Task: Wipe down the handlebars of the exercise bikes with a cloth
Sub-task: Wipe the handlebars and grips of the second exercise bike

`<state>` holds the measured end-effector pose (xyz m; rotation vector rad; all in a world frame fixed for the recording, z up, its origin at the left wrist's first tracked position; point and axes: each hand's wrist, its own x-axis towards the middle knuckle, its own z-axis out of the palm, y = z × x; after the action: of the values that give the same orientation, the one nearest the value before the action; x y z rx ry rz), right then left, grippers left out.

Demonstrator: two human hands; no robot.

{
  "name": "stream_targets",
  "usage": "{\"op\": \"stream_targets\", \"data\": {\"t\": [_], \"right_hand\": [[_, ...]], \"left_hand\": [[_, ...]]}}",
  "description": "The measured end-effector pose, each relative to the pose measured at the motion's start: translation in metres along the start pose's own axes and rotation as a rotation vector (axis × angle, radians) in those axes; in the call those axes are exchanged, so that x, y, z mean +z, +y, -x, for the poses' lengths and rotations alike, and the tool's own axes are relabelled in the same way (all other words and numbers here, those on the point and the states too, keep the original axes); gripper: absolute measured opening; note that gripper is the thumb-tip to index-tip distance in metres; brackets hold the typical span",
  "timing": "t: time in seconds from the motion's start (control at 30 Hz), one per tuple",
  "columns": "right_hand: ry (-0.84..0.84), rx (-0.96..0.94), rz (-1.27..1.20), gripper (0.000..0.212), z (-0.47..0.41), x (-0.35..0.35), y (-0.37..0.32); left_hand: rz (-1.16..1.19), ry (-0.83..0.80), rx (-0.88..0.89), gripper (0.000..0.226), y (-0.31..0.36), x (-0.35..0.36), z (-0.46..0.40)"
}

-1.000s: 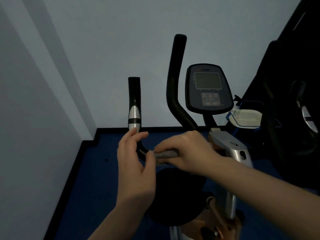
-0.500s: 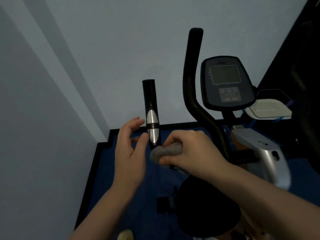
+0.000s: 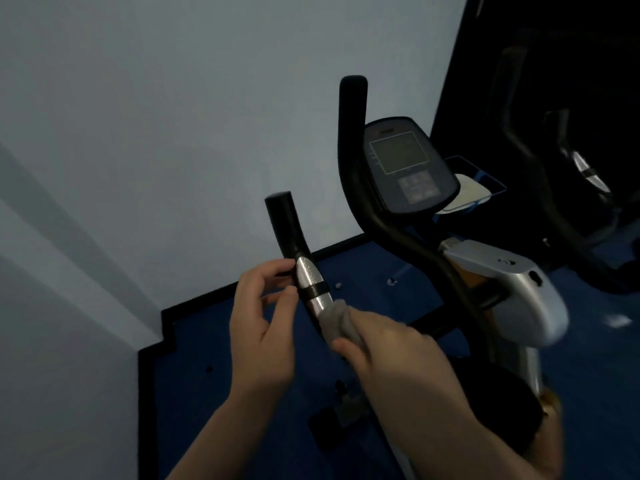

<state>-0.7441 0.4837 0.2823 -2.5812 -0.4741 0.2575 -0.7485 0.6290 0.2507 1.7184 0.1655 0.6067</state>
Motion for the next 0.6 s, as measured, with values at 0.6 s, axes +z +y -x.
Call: {"op": "stream_targets", "data": {"t": [0.6], "right_hand": [[0.403,0.056,-0.432,0.019,-0.083,0.014,-0.049]], "left_hand": [[-0.005,-0.111,0.248,0.031,0.007,-0.027,-0.079]]}}
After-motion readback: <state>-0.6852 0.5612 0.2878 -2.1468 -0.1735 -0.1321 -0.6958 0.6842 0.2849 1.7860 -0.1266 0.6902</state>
